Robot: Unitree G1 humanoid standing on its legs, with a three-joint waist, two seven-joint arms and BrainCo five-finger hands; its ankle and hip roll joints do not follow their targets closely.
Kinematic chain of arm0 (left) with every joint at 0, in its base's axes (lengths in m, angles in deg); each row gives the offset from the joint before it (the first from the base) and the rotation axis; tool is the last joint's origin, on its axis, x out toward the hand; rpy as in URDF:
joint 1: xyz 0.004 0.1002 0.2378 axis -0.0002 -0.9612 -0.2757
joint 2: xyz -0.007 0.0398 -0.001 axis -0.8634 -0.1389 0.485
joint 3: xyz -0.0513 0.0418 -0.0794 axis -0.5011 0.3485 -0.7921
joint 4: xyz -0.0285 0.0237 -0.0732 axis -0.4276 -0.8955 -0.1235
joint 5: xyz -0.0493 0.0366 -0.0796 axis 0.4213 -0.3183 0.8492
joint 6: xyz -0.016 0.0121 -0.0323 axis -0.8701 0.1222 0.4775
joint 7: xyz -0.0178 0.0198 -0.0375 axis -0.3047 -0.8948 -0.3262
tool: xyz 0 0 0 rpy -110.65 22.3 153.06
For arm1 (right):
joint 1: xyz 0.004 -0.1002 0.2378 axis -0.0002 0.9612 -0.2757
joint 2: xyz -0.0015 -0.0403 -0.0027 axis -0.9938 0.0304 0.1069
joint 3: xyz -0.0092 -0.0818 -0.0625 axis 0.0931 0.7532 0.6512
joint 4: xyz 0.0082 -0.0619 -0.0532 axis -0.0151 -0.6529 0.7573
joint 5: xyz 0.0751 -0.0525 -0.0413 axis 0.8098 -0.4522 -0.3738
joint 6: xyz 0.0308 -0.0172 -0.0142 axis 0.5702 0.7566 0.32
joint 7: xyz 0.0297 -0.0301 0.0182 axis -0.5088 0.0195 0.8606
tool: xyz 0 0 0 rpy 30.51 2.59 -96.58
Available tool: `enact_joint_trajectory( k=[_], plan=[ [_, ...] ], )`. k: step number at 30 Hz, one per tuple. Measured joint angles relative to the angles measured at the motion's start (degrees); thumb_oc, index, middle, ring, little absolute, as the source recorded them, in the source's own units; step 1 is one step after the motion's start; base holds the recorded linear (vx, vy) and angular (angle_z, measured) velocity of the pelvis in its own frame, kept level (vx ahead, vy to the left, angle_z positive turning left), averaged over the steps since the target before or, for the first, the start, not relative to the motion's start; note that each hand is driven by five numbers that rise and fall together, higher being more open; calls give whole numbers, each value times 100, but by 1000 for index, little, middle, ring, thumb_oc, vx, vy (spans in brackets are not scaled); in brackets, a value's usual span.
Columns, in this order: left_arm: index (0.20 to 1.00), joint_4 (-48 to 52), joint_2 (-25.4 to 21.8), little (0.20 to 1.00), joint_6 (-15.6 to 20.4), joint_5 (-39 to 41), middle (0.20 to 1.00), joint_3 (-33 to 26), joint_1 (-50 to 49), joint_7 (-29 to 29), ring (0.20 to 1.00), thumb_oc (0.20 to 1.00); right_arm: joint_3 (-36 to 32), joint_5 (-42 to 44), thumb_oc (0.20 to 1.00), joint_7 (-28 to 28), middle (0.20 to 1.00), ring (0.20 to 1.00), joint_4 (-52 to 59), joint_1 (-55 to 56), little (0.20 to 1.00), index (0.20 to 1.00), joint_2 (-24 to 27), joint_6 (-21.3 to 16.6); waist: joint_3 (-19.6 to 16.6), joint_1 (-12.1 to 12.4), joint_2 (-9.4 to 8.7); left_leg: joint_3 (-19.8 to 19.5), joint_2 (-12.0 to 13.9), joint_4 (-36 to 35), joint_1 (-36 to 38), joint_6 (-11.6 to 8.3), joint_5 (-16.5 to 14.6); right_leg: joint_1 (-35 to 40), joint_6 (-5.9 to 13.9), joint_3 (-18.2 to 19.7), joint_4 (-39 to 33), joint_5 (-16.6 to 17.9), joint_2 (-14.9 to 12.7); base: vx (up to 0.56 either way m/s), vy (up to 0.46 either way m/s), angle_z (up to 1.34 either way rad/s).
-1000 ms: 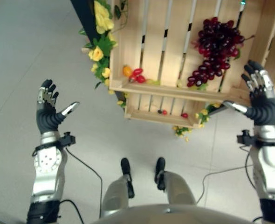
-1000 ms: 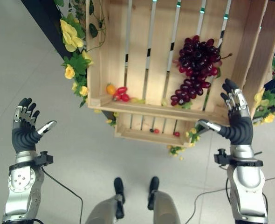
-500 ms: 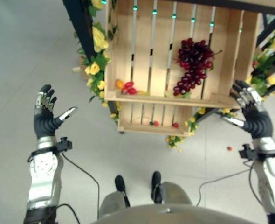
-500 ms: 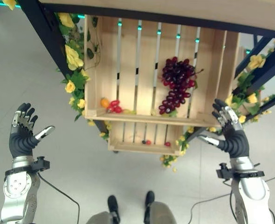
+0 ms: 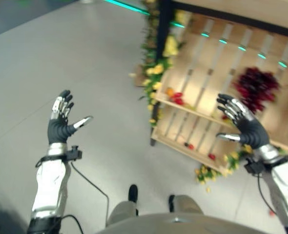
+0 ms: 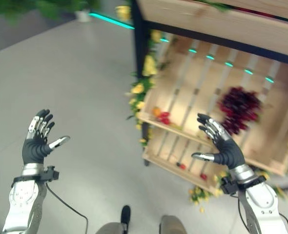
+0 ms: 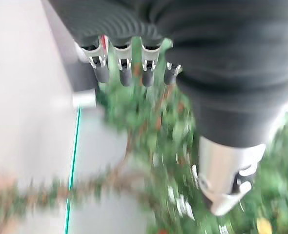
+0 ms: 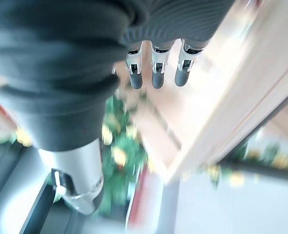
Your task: Pick up the fruits from the basket on one side to the basket on the other side
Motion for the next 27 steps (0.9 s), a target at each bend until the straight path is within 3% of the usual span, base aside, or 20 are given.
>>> enact_joint_trajectory(
  k=[4,6,7,8,9,11,12,13,14,15,17,18,20,21,22,23,24,25,26,27],
  plan=[
    [1000,-31,15,1000,-18,47,1000,-64,-226,-13,1000,1000,-44,2,1000,-15,1000,1000,-213,-187,1000,1000,-61,-8,63,425,-46,-179,245,282,-287,58,-54,101,-253,-956,-213,112,194,-155,-131,125],
    [1000,-66,8,1000,-43,48,1000,-39,-235,-44,1000,1000,-153,-1,1000,-83,1000,1000,-212,-223,1000,1000,-73,-46,145,359,14,48,350,280,-559,167,-79,194,-315,-1575,-266,93,154,-235,-19,139],
    [1000,-77,18,1000,-59,50,1000,-7,-186,-44,1000,1000,-276,-12,1000,-206,1000,1000,-210,-250,1000,1000,-92,-94,214,246,-46,718,510,348,-621,-2,-350,164,-394,-1813,-290,82,29,-275,-78,103],
    [1000,-77,0,1000,-65,52,1000,-1,-172,-43,1000,1000,-351,-23,1000,-292,1000,1000,-240,-279,1000,1000,-125,-94,261,223,-104,1301,626,441,-653,40,-477,155,-421,-1967,-327,108,-94,-208,-77,106],
    [1000,-80,-17,1000,-68,58,1000,21,-108,-65,1000,1000,-402,-61,1000,-458,1000,1000,-315,-284,1000,1000,-241,-91,334,217,-244,2249,639,897,-647,-23,-528,332,-374,-2554,-575,222,-379,-74,-96,86],
    [1000,-61,2,1000,-55,59,1000,37,-57,-76,1000,1000,-524,-75,1000,-531,1000,1000,-308,-208,1000,1000,-239,-93,348,47,-218,2230,561,1090,-511,-45,-541,465,-271,-2711,-803,364,-449,-92,-58,79],
    [1000,-125,44,1000,-62,60,1000,94,72,-118,1000,1000,-682,-72,1000,-566,1000,1000,-290,-84,1000,1000,-175,-125,340,-30,57,2476,602,1046,-300,53,-302,527,-164,-3031,-682,317,-397,-136,18,96],
    [1000,-137,47,1000,-73,67,1000,160,186,-128,1000,1000,-852,-65,1000,-621,1000,1000,-263,30,1000,1000,-240,-159,332,-206,175,2734,584,948,-377,138,-195,584,-123,-3316,-684,299,-460,-78,51,159],
    [1000,-5,-10,1000,-32,113,1000,130,384,-155,1000,1000,-1077,-58,1000,-796,1000,1000,-254,85,1000,1000,-387,-162,335,-407,266,3104,494,595,-444,453,82,475,-83,-3440,-607,193,-465,-40,66,136],
    [1000,39,-29,1000,-4,140,1000,86,386,-157,1000,1000,-1101,-57,1000,-835,1000,1000,-265,68,1000,1000,-410,-163,348,-361,295,3243,524,415,-467,446,2,427,-80,-3461,-536,153,-413,28,98,93],
    [1000,-27,-82,1000,-27,225,1000,23,392,-161,1000,1000,-1021,-83,1000,-864,1000,1000,-250,120,1000,1000,-473,-180,313,-324,124,3895,470,350,-414,-70,-519,431,-89,-3658,-784,360,-672,72,148,32],
    [1000,-51,-88,1000,-20,230,1000,19,401,-148,1000,1000,-1008,-112,1000,-919,1000,1000,-258,94,1000,1000,-508,-175,303,-366,-13,4094,494,870,-472,-125,-679,448,-92,-3854,-963,457,-883,60,184,26],
    [1000,-62,-23,1000,-18,222,1000,37,375,-144,1000,1000,-513,-135,1000,-798,1000,1000,-252,-100,1000,1000,-221,-176,267,-206,100,3932,690,1387,-289,-156,-707,584,74,-4000,-1114,648,-855,88,229,-7],
    [1000,-55,62,1000,-19,221,1000,41,377,-145,1000,1000,-137,-231,1000,-676,1000,1000,-223,-179,1000,1000,-99,-180,154,-183,348,3693,717,1173,-115,103,-891,632,179,-4119,-1003,602,-735,142,311,17],
    [1000,-77,65,1000,-23,219,1000,57,467,-150,1000,1000,-8,-243,1000,-646,1000,1000,-234,-209,1000,1000,-194,-177,150,-180,366,3637,647,1073,-90,280,-824,684,274,-4344,-793,554,-839,193,345,61],
    [1000,-65,58,1000,-14,217,1000,44,506,-144,1000,1000,115,-261,1000,-623,1000,1000,-237,-217,1000,1000,-241,-171,146,-167,354,3569,530,958,-47,415,-832,720,482,-4509,-581,441,-1004,223,420,141],
    [1000,-119,106,1000,-54,214,1000,111,607,-146,1000,1000,136,-391,1000,-562,1000,1000,-221,-161,1000,1000,-235,-145,144,-270,370,3446,73,978,93,497,-1200,708,1084,-4661,606,284,-1687,187,345,175],
    [1000,-115,155,1000,-63,213,1000,155,599,-143,1000,1000,113,-412,1000,-570,1000,1000,-205,-102,1000,1000,-165,-135,108,-346,461,3257,-32,960,108,718,-1163,638,1001,-4458,1125,351,-1852,16,227,217],
    [1000,-81,117,1000,-22,213,1000,163,573,-91,1000,1000,130,-545,1000,-573,1000,1000,-162,-94,1000,1000,-241,-117,65,-354,526,2751,-305,899,245,991,-876,256,717,-3554,2310,472,-2152,-5,56,163],
    [1000,-84,98,1000,-10,216,1000,172,607,-40,1000,1000,128,-591,1000,-573,1000,1000,-152,-79,1000,1000,-307,-135,71,-358,602,2385,-398,920,201,1042,-831,-90,602,-2661,2738,304,-1900,92,-60,216]
  ],
)
